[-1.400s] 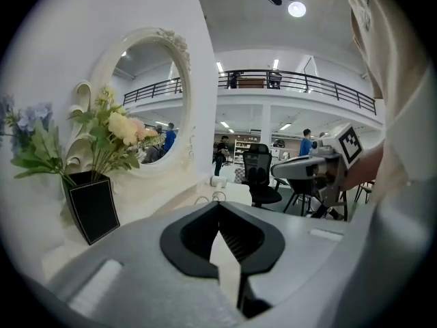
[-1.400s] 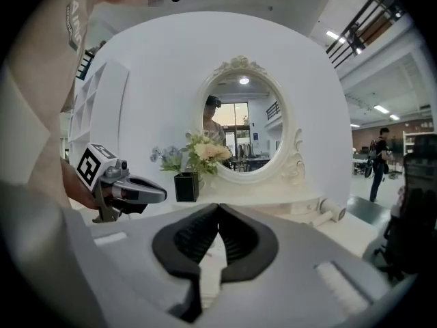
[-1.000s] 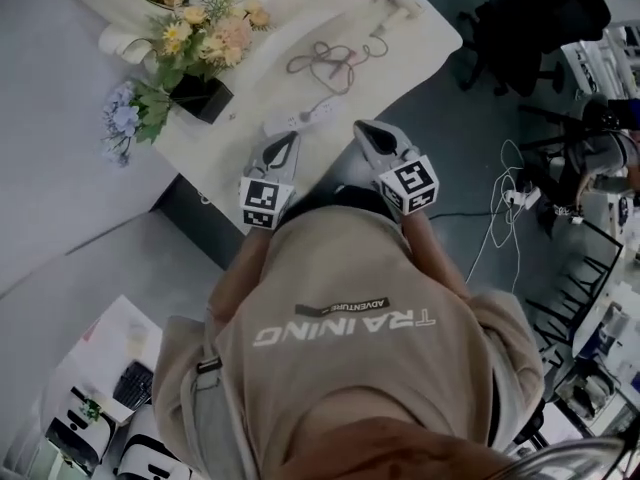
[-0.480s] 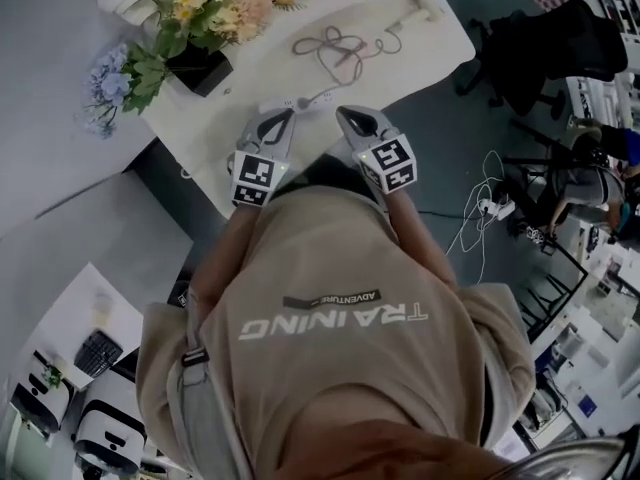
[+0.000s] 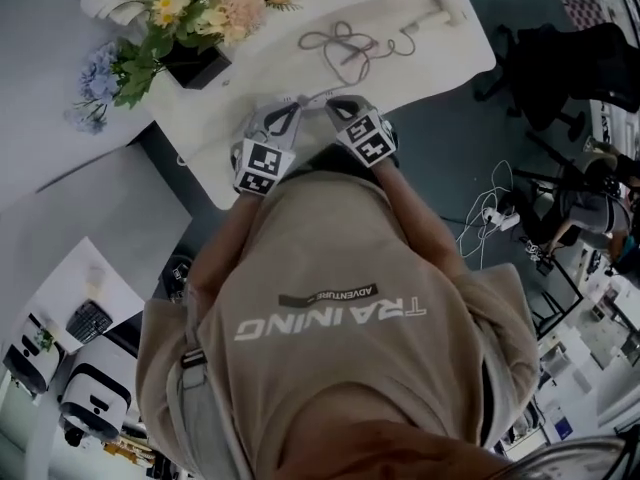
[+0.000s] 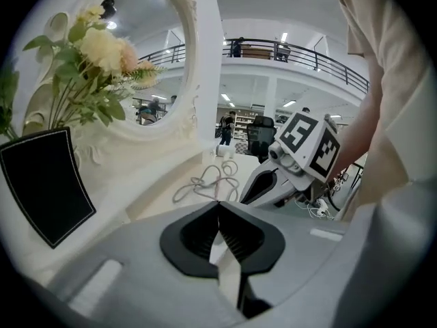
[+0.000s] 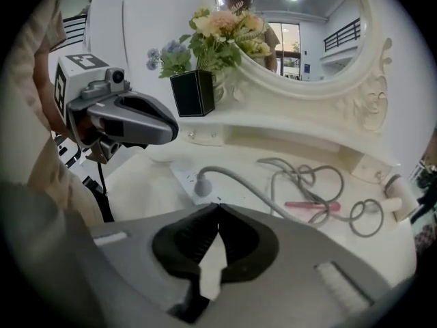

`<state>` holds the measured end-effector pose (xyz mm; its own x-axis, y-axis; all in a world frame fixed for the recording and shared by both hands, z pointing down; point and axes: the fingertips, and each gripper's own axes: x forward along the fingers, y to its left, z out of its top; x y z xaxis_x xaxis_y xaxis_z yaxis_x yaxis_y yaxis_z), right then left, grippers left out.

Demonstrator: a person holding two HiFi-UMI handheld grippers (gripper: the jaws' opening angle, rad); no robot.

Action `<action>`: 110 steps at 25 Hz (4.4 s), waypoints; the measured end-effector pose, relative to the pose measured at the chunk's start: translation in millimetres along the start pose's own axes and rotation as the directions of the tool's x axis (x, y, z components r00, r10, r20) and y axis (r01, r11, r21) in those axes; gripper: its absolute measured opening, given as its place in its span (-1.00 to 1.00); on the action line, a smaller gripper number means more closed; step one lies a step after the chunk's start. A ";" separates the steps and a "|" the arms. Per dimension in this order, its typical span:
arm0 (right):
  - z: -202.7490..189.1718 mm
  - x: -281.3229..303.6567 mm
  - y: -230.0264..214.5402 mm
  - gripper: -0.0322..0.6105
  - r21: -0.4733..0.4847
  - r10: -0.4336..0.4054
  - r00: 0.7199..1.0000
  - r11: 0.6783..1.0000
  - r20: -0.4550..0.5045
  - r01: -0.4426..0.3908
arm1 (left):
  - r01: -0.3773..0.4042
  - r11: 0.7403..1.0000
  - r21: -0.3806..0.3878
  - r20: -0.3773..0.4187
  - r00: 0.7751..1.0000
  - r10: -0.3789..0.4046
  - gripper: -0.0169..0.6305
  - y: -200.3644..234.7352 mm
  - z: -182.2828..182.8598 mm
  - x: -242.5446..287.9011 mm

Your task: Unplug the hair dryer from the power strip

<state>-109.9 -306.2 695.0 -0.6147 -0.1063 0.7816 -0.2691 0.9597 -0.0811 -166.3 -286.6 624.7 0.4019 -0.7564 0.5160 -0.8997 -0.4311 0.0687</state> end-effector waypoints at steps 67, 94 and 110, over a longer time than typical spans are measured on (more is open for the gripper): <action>-9.0 0.1 -11.8 -0.89 0.003 0.137 0.990 0.991 0.046 -0.137 | 0.124 0.985 0.120 -0.207 0.974 -0.098 -0.76 -31.2 26.0 51.8; 198.9 -233.4 -26.9 -0.89 0.005 -0.004 0.750 1.000 0.661 0.001 | 0.168 0.968 0.185 -0.191 0.973 -0.133 -0.76 -29.2 39.6 27.6; 205.6 -270.7 -22.7 -0.89 0.008 -0.032 0.677 0.999 0.735 0.038 | 0.156 0.968 0.197 -0.191 0.974 -0.119 -0.76 -38.0 34.4 11.3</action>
<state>-89.8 -352.7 358.1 -0.9528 -0.2939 0.0767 -0.2984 0.9528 -0.0561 -121.7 -295.6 598.5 0.4660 -0.5922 0.6574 -0.7744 -0.6323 -0.0207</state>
